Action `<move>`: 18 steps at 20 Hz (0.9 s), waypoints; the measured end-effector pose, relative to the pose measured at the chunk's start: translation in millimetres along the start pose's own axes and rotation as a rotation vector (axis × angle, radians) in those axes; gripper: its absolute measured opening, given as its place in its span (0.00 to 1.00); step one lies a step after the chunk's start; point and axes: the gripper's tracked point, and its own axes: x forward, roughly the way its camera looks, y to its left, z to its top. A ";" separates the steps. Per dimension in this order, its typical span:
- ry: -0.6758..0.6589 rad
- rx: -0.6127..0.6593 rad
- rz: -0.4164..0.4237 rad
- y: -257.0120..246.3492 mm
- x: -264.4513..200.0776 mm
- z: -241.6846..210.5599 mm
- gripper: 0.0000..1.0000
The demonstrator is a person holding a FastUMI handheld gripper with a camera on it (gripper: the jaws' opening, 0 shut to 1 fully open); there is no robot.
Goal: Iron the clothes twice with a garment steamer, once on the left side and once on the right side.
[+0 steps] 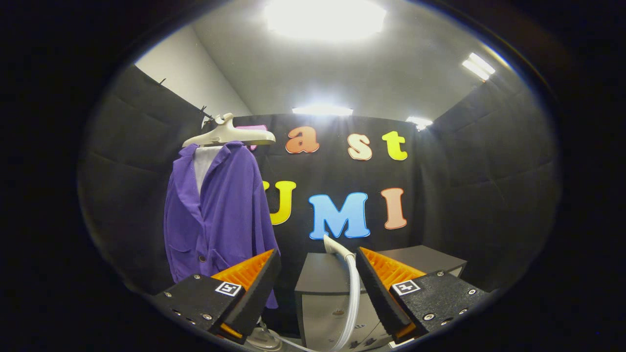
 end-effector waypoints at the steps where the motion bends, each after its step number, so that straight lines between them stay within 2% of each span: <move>1: 0.001 0.008 0.009 -6.3 14.8 1.8 0.95; 5: 0.025 0.048 0.026 -38.8 72.6 0.4 0.95; 10: 0.114 0.105 0.051 -69.8 136.7 -25.8 0.95; 18: 0.305 0.121 0.132 -84.5 220.3 -76.7 0.95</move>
